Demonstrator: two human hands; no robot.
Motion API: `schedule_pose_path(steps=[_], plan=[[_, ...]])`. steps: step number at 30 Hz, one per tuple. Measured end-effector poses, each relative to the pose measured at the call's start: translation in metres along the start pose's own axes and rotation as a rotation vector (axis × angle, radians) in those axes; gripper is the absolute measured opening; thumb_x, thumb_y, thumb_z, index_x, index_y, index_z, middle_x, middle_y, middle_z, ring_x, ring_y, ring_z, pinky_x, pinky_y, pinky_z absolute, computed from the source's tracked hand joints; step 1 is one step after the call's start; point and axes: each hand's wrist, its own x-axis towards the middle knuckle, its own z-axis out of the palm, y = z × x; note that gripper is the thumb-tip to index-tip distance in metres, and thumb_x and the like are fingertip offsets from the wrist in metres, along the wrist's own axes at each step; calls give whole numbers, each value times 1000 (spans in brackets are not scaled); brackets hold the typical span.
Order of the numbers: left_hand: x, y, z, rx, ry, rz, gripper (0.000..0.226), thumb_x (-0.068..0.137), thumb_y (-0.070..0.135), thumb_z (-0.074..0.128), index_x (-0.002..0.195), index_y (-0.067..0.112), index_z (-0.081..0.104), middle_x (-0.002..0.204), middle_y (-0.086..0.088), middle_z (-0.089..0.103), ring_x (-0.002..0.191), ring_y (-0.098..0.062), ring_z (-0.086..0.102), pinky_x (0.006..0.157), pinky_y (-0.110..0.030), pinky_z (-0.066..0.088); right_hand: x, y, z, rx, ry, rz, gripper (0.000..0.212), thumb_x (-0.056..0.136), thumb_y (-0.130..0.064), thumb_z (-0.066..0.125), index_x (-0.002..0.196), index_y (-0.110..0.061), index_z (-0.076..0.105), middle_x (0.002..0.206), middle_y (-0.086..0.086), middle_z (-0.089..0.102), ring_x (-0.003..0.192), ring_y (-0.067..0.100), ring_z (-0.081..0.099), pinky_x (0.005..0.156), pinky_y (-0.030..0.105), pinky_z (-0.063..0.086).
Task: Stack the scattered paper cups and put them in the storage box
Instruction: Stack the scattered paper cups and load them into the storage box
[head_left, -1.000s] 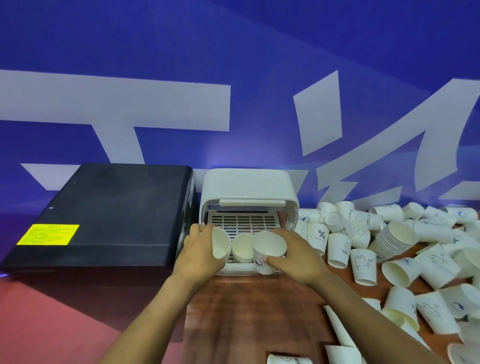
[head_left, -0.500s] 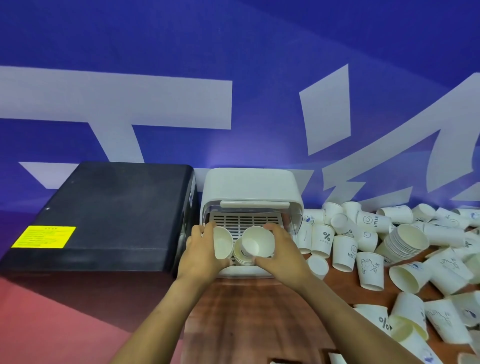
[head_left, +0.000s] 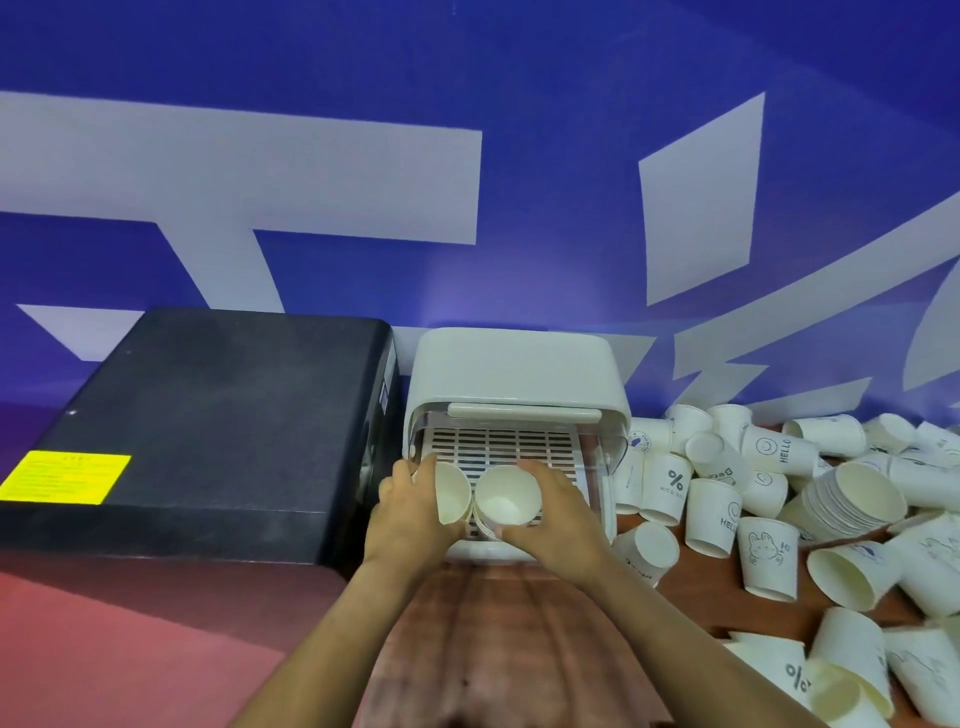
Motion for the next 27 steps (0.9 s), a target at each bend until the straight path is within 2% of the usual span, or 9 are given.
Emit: schedule_pose_path(steps=[3,7,13,19,24,27], plan=[[5,-3,9,32,-65,-11,92,77,52,69,148,21,19,141,-3,32,130,-25,33,99,-39,43,4,6,3,-59,-75,19,85,70,-48,76,141,-32,33,142,-4,39,129,18,38,105,34,38],[9,-6,15,61,-151,-14,99,78,47,69,151,18,9,153,1,21,141,-23,19,107,-39,37,8,11,3,-101,-159,54,89,72,-49,74,146,-31,27,144,-1,35,131,21,35,107,37,36],[5,-1,10,84,-181,-2,100,79,45,68,152,24,4,160,-1,5,146,-25,8,113,-44,29,7,15,-1,-81,-193,44,91,74,-45,73,148,-30,22,146,0,33,134,20,34,108,38,35],[-38,3,4,-75,-22,143,81,85,41,62,150,29,16,157,2,15,144,-19,12,115,-34,24,-27,22,-28,-7,-83,-9,62,84,-33,68,139,-25,41,138,-1,43,127,16,43,107,30,36],[-75,-1,6,-109,-78,221,74,85,38,62,148,27,24,151,5,27,140,-19,21,114,-36,27,-79,36,-52,-56,-61,63,46,85,-30,66,128,-22,53,125,-1,52,109,11,49,92,21,37],[-96,-2,13,-96,-146,266,73,86,38,62,148,26,25,149,4,31,139,-21,23,113,-37,28,-114,42,-57,-20,-26,90,34,85,-29,66,118,-25,58,119,-4,56,107,10,52,94,26,40]])
